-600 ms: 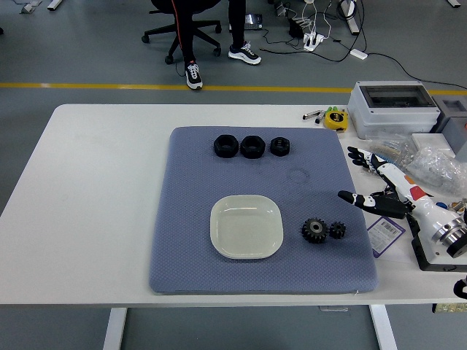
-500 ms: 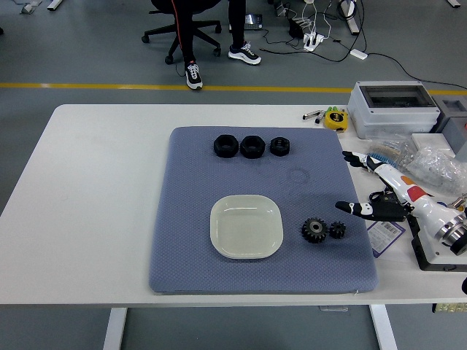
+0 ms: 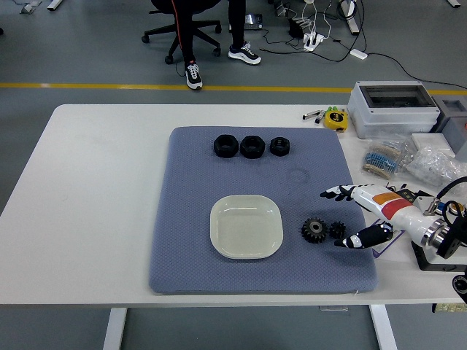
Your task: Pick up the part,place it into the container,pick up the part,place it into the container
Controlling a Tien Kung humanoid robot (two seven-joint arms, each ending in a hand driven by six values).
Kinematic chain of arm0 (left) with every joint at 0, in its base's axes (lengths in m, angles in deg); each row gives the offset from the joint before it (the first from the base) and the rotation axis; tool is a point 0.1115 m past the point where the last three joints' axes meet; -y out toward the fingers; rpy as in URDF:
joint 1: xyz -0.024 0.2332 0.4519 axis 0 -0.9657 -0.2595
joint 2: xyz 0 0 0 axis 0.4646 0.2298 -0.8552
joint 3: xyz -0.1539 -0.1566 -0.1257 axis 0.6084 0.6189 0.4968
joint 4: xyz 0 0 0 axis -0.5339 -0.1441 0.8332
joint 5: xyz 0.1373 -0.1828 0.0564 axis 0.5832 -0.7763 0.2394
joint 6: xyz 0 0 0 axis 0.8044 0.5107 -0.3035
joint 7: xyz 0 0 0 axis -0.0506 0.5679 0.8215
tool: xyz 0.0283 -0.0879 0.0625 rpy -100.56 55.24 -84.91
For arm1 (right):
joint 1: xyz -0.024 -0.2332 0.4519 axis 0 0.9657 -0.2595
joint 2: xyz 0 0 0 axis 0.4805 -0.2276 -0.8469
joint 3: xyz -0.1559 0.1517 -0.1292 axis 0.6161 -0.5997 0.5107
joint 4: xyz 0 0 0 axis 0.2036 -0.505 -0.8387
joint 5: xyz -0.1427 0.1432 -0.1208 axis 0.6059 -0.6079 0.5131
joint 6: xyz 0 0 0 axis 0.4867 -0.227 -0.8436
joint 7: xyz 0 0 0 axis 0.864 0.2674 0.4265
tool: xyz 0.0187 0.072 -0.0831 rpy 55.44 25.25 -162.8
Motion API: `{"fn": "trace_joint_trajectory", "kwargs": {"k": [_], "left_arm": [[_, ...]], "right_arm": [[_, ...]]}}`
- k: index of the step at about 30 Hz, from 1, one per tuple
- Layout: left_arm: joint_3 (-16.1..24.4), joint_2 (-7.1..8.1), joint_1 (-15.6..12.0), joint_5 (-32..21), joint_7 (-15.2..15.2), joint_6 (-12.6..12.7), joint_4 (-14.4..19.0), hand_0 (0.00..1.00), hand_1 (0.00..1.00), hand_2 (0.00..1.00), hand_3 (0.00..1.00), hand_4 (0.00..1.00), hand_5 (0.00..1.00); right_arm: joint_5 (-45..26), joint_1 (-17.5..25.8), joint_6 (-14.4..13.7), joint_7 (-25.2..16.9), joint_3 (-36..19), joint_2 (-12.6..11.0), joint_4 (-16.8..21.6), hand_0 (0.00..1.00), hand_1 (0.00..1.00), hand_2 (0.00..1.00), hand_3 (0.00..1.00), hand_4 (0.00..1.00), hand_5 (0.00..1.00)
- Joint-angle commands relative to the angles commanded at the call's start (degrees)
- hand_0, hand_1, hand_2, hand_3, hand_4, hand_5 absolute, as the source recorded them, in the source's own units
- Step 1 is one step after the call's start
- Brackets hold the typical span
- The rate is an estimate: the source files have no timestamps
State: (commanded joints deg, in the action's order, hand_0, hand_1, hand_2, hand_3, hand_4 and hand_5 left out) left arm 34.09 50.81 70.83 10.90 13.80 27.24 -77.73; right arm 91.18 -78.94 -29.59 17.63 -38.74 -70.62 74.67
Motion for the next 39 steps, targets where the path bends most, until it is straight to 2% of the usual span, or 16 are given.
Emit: {"fn": "trace_joint_trajectory", "kwargs": {"k": [11,12,22,24,29,30,35,36,39], "left_arm": [[0.0,0.11,0.1,-0.2,0.0,0.2,0.0,0.705,0.664,0.661,0.557,0.629,0.572],[0.1,0.11,0.1,-0.2,-0.1,0.2,-0.1,0.707,0.663,0.662,0.557,0.629,0.573],[1.0,0.02,0.1,1.0,-0.3,-0.1,0.0,0.707,0.664,0.662,0.557,0.629,0.573],[1.1,0.0,0.0,1.1,-0.3,-0.1,0.0,0.707,0.664,0.662,0.557,0.629,0.573],[1.1,-0.05,0.0,1.2,-0.3,-0.2,0.0,0.707,0.664,0.662,0.557,0.629,0.573],[1.1,-0.05,0.0,1.1,-0.3,-0.1,0.0,0.707,0.664,0.662,0.557,0.629,0.572],[1.2,-0.09,-0.1,1.0,-0.3,-0.1,0.0,0.707,0.664,0.662,0.557,0.629,0.572],[1.2,-0.1,-0.1,1.0,-0.3,-0.1,-0.1,0.706,0.663,0.662,0.557,0.629,0.573],[1.3,-0.11,-0.1,1.2,-0.3,-0.2,0.0,0.706,0.663,0.662,0.557,0.629,0.573]], "right_arm": [[-0.3,-2.4,-1.6,0.1,2.5,0.9,-4.8,0.64,0.681,0.73,0.804,0.998,0.235],[-0.2,-2.4,-1.7,0.1,2.5,0.9,-5.2,0.593,0.652,0.714,0.792,0.998,0.242],[-0.9,-2.5,-1.7,0.1,3.0,1.5,-8.9,0.586,0.64,0.7,0.781,0.998,0.246],[-1.6,-2.4,-2.1,0.0,3.2,1.8,-9.4,0.55,0.617,0.687,0.763,0.998,0.249],[-2.5,-2.6,-3.0,0.1,3.3,2.4,-10.6,0.55,0.617,0.687,0.763,0.998,0.249],[-2.6,-2.6,-3.2,0.1,3.3,2.5,-10.7,0.49,0.572,0.637,0.647,0.959,0.253],[-2.8,-2.7,-4.4,0.2,3.7,2.7,-11.6,0.49,0.572,0.637,0.647,0.959,0.253],[-2.8,-2.7,-4.5,0.3,3.7,2.7,-11.6,0.386,0.497,0.565,0.529,0.889,0.241],[-3.1,-2.7,-5.1,0.2,3.9,2.6,-11.5,0.386,0.497,0.565,0.529,0.889,0.241]]}}
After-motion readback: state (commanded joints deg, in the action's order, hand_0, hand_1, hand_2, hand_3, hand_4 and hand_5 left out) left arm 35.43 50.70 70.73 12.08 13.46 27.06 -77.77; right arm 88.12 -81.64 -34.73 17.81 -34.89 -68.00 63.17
